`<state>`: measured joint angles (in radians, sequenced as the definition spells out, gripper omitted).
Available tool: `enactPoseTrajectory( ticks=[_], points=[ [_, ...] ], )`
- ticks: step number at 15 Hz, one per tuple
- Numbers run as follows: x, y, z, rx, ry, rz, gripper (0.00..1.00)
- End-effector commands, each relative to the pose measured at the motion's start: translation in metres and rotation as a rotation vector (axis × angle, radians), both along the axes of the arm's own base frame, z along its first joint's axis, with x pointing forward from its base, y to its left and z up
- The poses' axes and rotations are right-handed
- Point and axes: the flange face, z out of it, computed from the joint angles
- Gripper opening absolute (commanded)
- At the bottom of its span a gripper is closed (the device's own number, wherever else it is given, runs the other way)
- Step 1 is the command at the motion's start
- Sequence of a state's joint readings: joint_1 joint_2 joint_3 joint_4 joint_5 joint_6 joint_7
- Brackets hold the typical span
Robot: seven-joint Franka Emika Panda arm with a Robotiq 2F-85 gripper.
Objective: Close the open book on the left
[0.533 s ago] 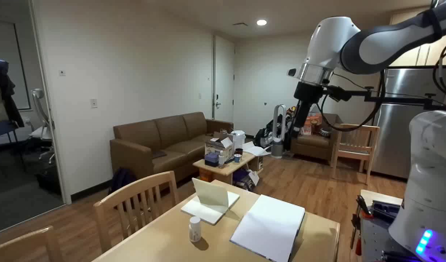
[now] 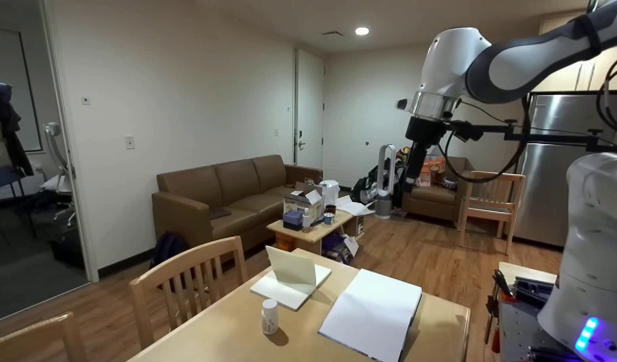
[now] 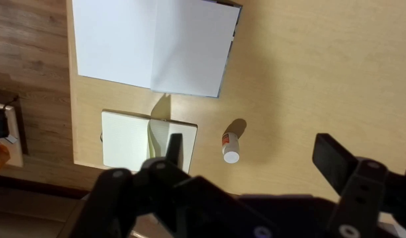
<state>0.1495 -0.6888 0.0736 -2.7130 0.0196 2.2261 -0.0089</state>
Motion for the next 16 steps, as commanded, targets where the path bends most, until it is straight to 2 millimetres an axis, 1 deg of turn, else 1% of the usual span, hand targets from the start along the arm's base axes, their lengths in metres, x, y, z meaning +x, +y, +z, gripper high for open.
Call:
enactPoseTrajectory(
  ticks=[1,6,8,12,16],
  points=[
    [0.017,-0.013,-0.008,0.029,0.097,-0.079,1.0],
    [0.018,-0.032,-0.036,0.124,0.224,-0.133,1.0],
    [0.017,-0.041,-0.052,0.165,0.278,-0.161,1.0],
    [0.012,-0.054,-0.097,0.221,0.41,-0.193,1.0],
    [-0.003,-0.06,-0.147,0.274,0.58,-0.179,1.0]
  ],
)
